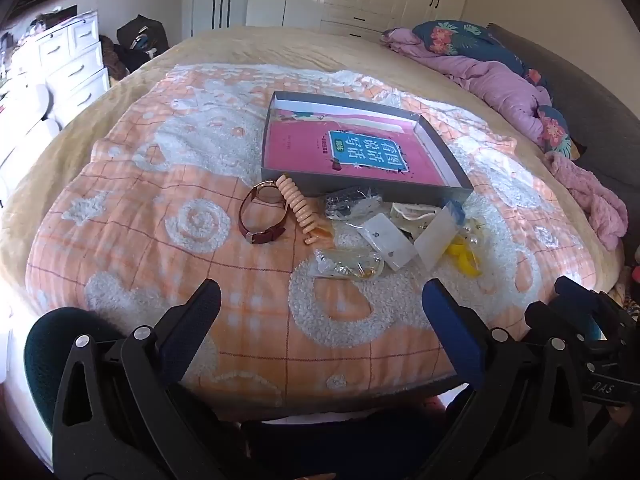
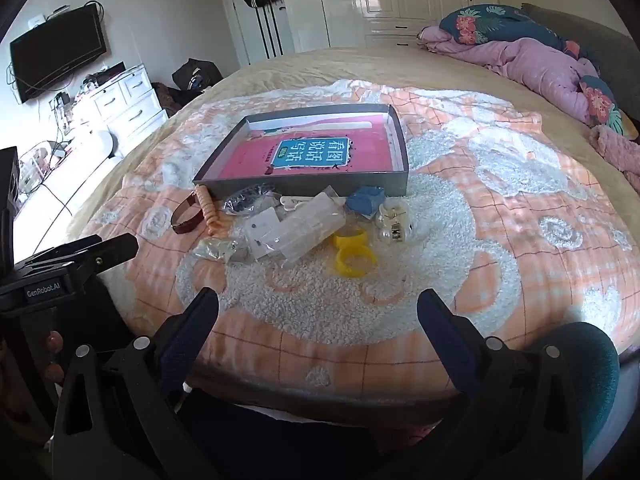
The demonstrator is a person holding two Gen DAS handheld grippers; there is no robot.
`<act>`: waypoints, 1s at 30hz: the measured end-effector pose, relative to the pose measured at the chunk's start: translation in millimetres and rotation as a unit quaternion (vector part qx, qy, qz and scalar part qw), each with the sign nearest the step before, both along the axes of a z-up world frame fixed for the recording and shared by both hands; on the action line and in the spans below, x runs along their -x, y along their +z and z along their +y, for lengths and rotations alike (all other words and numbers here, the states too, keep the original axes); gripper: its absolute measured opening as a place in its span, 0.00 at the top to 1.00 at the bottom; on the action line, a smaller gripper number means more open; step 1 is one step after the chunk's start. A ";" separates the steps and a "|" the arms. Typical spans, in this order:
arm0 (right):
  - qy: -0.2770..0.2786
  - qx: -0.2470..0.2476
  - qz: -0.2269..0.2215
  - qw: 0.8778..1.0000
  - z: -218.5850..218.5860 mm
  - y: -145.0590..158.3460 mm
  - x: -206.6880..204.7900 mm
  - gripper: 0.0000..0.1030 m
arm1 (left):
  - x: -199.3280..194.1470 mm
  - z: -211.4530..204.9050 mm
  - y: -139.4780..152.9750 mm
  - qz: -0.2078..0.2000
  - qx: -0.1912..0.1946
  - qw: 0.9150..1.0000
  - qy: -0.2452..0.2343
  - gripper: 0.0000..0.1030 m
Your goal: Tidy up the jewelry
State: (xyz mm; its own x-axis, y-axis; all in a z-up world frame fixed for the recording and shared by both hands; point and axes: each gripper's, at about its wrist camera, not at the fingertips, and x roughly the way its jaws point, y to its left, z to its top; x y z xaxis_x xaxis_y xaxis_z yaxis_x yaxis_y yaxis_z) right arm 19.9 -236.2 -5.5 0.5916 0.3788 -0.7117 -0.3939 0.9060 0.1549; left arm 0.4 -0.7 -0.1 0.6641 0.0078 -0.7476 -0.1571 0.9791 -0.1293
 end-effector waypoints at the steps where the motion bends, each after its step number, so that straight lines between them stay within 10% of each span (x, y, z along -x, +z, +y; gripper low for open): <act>1: 0.000 -0.007 0.002 1.000 -0.5 0.2 0.1 0.04 | -0.6 -0.6 -0.4 0.001 -0.001 1.000 0.000 0.08; 30: 0.002 -0.007 0.001 1.000 3.4 8.1 0.4 0.04 | 2.9 -0.9 9.3 -0.015 0.001 1.000 -0.010 0.08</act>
State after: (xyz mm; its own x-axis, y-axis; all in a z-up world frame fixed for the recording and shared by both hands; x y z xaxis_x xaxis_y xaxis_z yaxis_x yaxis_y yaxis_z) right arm 19.5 -232.8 2.6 0.5885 0.3909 -0.7077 -0.3979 0.9020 0.1674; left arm -2.5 -1.5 9.2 0.6864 -0.0083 -0.7271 -0.1325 0.9818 -0.1363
